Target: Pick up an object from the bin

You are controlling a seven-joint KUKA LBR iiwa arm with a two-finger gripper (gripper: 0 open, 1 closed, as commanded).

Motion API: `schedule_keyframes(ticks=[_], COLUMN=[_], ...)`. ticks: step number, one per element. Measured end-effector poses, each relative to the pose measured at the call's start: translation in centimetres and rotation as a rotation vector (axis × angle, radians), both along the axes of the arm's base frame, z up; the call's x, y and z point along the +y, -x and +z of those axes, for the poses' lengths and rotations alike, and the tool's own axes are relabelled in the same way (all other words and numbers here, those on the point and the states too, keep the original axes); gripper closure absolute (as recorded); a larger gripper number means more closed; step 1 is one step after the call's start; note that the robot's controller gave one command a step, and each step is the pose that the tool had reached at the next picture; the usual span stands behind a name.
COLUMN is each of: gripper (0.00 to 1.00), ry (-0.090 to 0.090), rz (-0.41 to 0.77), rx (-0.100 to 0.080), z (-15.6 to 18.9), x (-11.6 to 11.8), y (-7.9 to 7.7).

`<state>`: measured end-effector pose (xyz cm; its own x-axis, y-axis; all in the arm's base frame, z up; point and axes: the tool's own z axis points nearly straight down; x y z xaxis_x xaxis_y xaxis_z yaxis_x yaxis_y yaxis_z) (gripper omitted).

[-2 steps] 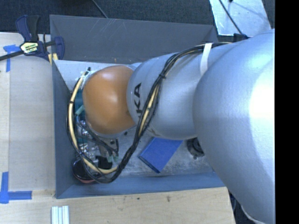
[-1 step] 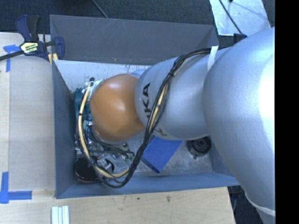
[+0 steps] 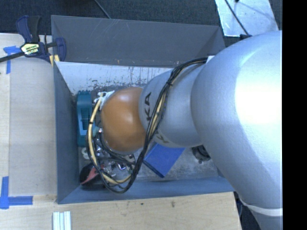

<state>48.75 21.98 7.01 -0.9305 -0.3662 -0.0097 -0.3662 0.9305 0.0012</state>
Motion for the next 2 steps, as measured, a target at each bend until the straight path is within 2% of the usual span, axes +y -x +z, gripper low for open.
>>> schedule_keyframes(ticks=[1, 2], gripper=[1.00, 1.00], ry=[-0.002, -0.002], rz=[0.138, 0.137], rx=[-0.011, -0.011], z=[0.66, 0.66], x=[0.77, 0.77], y=[-0.57, -0.58])
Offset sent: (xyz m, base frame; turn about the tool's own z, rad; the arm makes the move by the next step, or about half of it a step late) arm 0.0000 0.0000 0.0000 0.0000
